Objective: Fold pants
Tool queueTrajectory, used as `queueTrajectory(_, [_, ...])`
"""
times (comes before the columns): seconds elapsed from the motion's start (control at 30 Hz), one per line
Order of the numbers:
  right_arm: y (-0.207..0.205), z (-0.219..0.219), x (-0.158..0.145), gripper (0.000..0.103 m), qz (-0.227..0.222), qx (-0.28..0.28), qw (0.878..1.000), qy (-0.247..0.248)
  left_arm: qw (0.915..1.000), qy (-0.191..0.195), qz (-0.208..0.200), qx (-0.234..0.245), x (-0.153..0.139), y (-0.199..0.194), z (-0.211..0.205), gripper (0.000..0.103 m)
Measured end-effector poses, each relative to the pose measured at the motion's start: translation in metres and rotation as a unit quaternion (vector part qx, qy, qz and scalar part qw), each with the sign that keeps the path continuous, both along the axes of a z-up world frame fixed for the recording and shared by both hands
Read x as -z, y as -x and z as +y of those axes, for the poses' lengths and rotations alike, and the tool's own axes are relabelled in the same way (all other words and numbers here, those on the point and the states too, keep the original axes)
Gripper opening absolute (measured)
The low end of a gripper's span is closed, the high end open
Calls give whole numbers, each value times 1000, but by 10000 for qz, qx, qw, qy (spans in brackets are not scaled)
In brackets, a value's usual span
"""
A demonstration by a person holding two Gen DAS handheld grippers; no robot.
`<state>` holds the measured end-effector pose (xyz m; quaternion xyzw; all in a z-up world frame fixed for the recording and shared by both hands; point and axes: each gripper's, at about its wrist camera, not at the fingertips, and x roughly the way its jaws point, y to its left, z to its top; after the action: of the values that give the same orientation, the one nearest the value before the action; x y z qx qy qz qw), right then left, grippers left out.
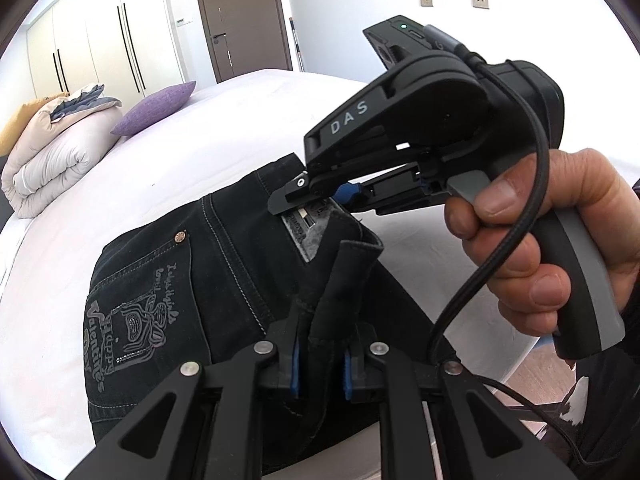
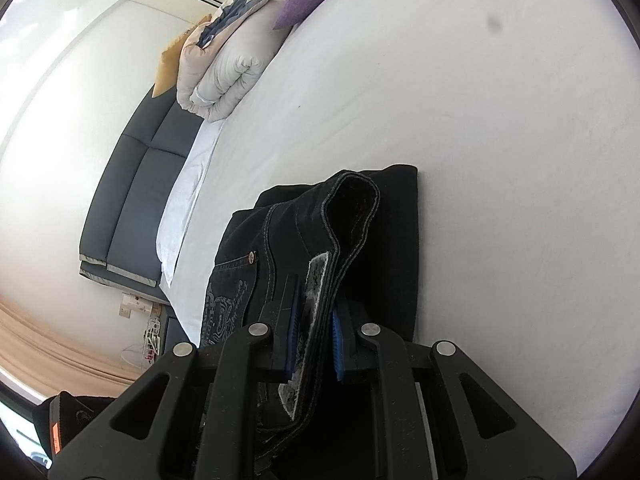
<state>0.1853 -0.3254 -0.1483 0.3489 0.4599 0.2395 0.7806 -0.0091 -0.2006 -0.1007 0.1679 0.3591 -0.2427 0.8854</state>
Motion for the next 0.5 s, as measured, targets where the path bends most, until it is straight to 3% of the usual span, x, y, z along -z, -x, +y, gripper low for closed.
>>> queueTrajectory(0.27, [9, -15, 17, 12, 118, 99, 9999, 78, 9999, -108, 17, 24, 0, -20, -7, 15])
queueTrajectory(0.4, [11, -13, 22, 12, 185, 87, 9998, 89, 9997, -215, -67, 49, 8, -10, -5, 21])
queueTrajectory(0.47, [11, -15, 31, 13, 228, 65, 9995, -206, 9994, -282, -172, 81, 11, -5, -5, 24])
queueTrajectory(0.5, [11, -20, 34, 13, 244, 67, 9990, -377, 9994, -263, -204, 104, 9, -1, -3, 32])
